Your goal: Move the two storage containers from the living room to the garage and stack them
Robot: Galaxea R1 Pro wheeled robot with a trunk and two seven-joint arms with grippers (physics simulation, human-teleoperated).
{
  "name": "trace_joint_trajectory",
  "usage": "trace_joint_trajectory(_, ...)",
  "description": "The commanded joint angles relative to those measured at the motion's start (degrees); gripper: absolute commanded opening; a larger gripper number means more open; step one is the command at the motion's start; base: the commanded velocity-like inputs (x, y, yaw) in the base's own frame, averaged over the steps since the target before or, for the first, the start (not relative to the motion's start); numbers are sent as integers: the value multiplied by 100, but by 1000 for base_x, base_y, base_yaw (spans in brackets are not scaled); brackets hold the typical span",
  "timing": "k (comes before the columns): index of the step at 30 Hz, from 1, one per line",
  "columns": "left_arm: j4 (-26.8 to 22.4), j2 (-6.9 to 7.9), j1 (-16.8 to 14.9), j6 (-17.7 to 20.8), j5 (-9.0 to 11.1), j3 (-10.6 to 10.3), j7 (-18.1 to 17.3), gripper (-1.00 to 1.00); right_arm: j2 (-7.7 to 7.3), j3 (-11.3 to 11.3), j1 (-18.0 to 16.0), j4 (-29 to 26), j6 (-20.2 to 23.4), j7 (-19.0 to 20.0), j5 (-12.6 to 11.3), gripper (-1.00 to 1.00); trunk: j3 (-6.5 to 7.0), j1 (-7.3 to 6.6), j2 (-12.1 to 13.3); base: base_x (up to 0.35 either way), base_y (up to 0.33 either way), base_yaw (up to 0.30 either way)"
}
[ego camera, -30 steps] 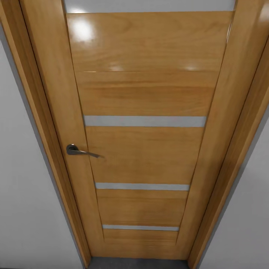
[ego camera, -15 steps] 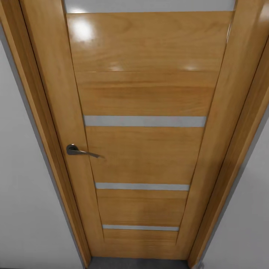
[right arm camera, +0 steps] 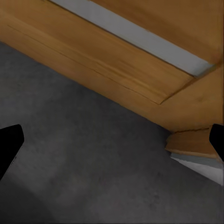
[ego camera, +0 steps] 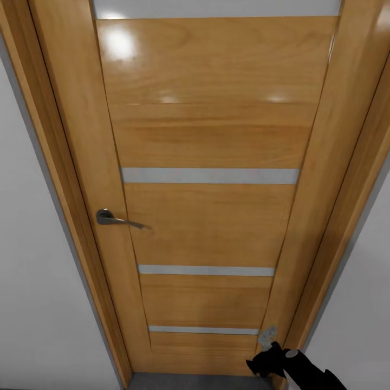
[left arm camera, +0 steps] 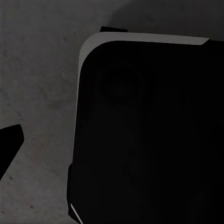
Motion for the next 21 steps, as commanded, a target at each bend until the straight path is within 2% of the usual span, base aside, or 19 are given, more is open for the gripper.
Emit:
trace_joint_trajectory(1, -1, -1, -1, -12, 47, 1, 1, 100, -11, 30, -8, -167, 142, -8, -59, 100, -6, 0, -3, 0, 0, 0)
trace_joint_trajectory(9, -1, 5, -1, -12, 47, 1, 1, 100, 44, 20, -90, -1498, 1105, -81, -61, 100, -6, 0, -3, 0, 0, 0)
trace_joint_trajectory(16, -1, 1, -1, -14, 47, 1, 1, 100, 158, 17, -380, -1645, 1317, -155, -193, 100, -6, 0, -3, 0, 0, 0)
trace_joint_trajectory(21, -1, 0, -1, -14, 47, 1, 1, 100, 374, 17, -414, -1655, 1326, -471, -230, 100, -6, 0, -3, 0, 0, 0)
